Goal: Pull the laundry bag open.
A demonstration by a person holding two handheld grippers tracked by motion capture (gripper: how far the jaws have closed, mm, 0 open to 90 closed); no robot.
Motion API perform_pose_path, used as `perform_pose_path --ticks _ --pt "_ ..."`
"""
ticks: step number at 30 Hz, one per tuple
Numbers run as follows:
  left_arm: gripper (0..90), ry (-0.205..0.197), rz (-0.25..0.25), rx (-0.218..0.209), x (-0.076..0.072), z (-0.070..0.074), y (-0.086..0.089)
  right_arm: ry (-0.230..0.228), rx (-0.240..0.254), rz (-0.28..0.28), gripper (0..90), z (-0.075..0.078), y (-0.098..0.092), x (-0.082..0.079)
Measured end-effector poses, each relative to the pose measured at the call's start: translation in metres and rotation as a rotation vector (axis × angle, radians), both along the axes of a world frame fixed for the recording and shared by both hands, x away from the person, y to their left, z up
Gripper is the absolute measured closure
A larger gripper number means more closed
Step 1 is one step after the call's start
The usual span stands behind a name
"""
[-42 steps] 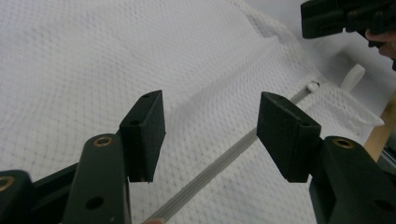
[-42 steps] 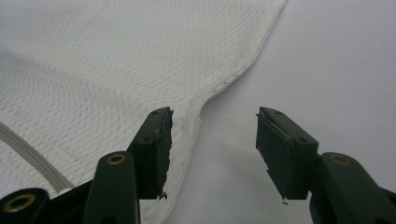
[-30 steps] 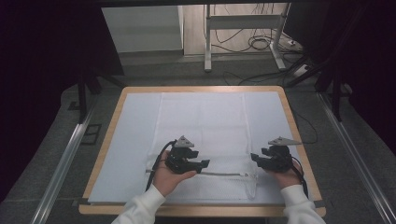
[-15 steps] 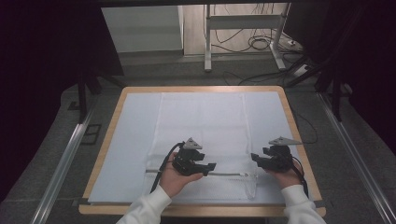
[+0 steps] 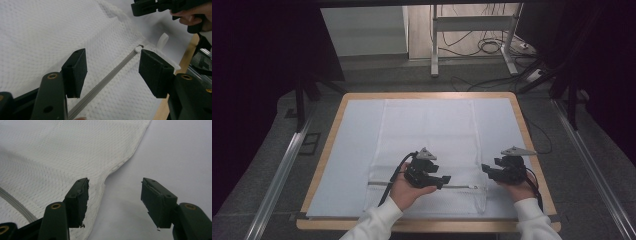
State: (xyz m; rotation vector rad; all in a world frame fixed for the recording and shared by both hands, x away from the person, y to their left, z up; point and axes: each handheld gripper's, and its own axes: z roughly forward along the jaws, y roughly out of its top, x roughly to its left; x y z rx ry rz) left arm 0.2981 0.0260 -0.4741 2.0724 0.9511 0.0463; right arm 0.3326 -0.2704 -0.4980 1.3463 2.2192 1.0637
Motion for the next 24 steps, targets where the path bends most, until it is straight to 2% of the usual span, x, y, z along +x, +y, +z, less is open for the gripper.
perform_pose_path --ticks 10,19,24 --pt "40.4 0.030 -0.058 0.010 -0.004 -0.006 -0.028 -0.005 0.003 -0.005 38.0 0.000 -0.001 -0.001" --pt "40.5 0.030 -0.071 0.010 -0.001 -0.006 -0.037 -0.017 -0.001 -0.019 38.1 0.001 -0.002 -0.001" --pt "41.1 0.049 -0.078 0.010 -0.003 -0.007 -0.042 -0.019 -0.005 -0.017 38.1 0.001 -0.001 -0.002"
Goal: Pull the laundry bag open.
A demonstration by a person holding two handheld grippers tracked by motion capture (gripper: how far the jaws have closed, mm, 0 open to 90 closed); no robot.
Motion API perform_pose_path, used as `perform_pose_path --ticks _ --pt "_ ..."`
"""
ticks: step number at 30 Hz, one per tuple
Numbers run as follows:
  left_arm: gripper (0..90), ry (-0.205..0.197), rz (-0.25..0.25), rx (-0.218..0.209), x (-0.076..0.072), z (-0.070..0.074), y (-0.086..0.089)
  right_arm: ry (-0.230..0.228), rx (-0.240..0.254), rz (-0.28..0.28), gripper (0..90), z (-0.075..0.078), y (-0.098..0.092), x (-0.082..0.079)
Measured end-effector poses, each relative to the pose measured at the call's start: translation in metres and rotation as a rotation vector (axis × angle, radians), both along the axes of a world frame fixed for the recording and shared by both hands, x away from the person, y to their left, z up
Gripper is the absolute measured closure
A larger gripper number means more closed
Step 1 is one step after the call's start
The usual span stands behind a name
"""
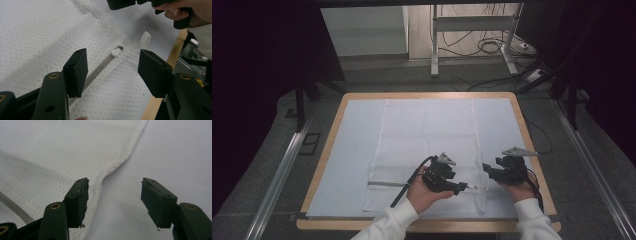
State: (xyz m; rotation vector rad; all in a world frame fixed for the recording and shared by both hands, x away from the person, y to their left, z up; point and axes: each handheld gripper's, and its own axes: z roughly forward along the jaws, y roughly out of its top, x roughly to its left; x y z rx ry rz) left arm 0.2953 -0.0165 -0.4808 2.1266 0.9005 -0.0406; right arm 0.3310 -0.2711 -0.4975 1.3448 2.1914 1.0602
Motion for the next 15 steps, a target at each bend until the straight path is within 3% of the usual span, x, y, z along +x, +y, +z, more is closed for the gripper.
perform_pose_path --ticks 15 --pt "42.0 0.038 -0.005 0.005 0.003 -0.003 -0.012 -0.002 -0.003 -0.005 38.4 0.000 -0.001 0.000"
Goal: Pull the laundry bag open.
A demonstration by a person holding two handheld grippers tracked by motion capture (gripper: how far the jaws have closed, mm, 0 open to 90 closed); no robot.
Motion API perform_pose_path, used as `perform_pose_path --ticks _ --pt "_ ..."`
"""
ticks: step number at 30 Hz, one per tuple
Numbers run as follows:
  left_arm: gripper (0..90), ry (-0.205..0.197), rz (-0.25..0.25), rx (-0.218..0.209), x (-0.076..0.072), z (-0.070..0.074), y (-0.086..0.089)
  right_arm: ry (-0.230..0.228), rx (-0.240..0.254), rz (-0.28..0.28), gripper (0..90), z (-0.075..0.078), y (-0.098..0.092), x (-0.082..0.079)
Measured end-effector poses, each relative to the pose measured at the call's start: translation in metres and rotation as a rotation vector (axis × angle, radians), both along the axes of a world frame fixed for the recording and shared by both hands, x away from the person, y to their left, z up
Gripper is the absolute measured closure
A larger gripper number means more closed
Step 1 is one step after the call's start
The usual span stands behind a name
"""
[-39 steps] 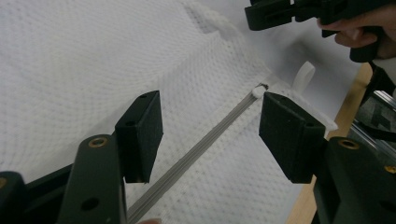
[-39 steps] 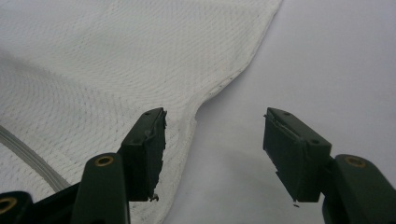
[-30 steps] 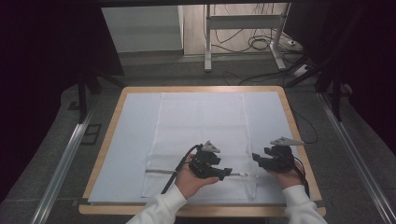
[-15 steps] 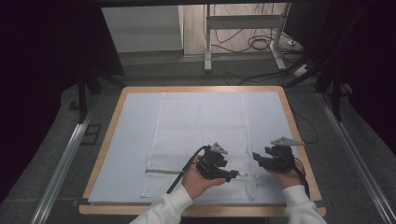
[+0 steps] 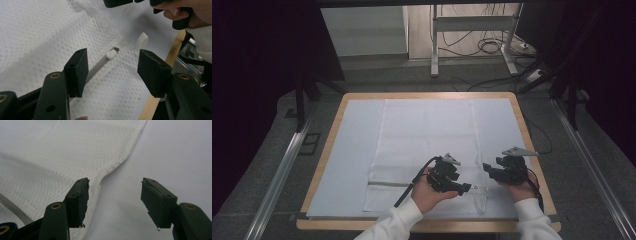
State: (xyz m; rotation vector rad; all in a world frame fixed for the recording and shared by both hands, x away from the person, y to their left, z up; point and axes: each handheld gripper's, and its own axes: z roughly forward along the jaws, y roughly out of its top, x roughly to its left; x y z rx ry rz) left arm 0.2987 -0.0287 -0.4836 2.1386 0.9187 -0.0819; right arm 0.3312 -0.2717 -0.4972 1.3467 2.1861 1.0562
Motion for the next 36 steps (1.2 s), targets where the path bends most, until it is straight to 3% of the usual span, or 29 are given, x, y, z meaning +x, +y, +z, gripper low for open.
perform_pose_path --ticks 18,22,27,36 --pt "43.0 0.077 -0.019 0.015 0.011 -0.018 -0.021 -0.007 -0.004 -0.001 38.2 0.000 -0.002 0.000" --pt "44.7 0.107 -0.018 0.000 0.014 -0.022 -0.023 -0.009 -0.007 0.000 38.2 0.000 -0.001 -0.001" --pt "49.4 0.129 -0.030 -0.006 0.016 -0.026 -0.027 -0.010 -0.010 0.000 38.1 0.000 -0.001 -0.001" --pt "59.7 0.133 -0.027 -0.004 0.019 -0.029 -0.028 -0.012 -0.016 -0.002 38.0 0.000 -0.002 -0.001"
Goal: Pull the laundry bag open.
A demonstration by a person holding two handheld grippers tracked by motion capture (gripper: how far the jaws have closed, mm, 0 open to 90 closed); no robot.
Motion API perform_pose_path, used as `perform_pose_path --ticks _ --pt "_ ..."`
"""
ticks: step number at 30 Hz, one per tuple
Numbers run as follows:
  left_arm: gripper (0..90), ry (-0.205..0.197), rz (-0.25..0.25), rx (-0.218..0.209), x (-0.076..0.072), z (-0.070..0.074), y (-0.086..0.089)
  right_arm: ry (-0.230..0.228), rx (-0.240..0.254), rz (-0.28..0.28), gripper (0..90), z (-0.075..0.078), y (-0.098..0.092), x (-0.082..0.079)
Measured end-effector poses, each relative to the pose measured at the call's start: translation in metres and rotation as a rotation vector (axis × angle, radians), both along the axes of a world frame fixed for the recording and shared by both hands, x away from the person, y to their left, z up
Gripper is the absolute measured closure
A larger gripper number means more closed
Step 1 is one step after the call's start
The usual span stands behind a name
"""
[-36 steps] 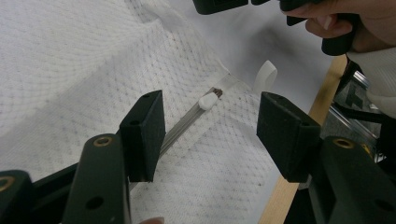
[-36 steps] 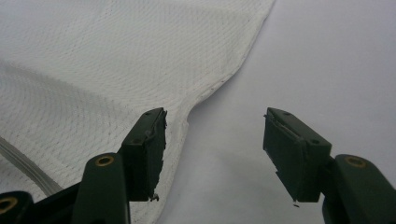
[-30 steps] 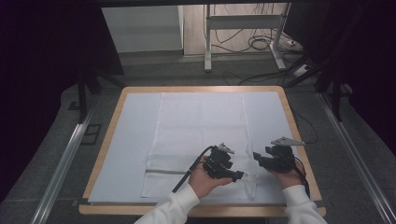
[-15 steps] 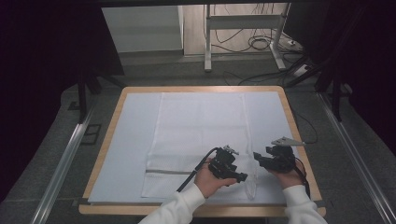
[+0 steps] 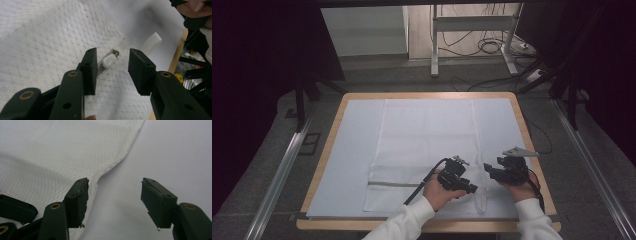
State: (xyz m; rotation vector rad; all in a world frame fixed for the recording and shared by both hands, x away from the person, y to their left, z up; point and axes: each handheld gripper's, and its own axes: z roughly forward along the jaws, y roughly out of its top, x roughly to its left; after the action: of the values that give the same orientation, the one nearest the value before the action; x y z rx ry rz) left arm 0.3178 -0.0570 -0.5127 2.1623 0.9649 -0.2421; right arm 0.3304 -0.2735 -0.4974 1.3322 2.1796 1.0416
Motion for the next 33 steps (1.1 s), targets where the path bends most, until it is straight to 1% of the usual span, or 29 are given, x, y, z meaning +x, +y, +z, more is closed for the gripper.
perform_pose_path --ticks 7,11,16,18,24,26,30,33 --pt "63.5 0.002 -0.003 -0.007 -0.0011 -0.0013 -0.0009 -0.001 -0.002 -0.003 38.0 0.0001 -0.0006 0.0000" --pt "64.5 -0.001 -0.003 -0.003 -0.0019 -0.0018 -0.0015 -0.001 -0.003 -0.002 37.9 -0.0001 -0.0005 0.0000" --pt "64.6 -0.007 -0.005 -0.006 -0.0033 -0.0021 -0.0008 -0.002 -0.004 -0.002 37.9 -0.0001 -0.0009 0.0001" --pt "62.0 -0.011 -0.005 -0.006 -0.0049 -0.0009 0.0012 -0.001 -0.003 -0.004 37.9 0.0000 -0.0012 -0.0001" --pt "62.5 -0.003 -0.005 -0.001 -0.0065 -0.0014 0.0046 -0.002 -0.003 -0.006 37.9 0.0001 -0.0015 -0.0001" --pt "62.1 0.008 -0.006 -0.013 -0.0063 -0.0028 0.0037 -0.003 -0.006 -0.005 37.9 0.0001 -0.0009 -0.0001" --pt "62.9 0.019 -0.009 -0.020 -0.0070 -0.0045 -0.0004 -0.001 -0.007 -0.006 37.9 0.0001 -0.0005 0.0000" --pt "64.9 0.015 0.002 -0.025 -0.0064 -0.0049 -0.0025 0.001 -0.005 -0.009 37.9 0.0001 -0.0010 0.0002"
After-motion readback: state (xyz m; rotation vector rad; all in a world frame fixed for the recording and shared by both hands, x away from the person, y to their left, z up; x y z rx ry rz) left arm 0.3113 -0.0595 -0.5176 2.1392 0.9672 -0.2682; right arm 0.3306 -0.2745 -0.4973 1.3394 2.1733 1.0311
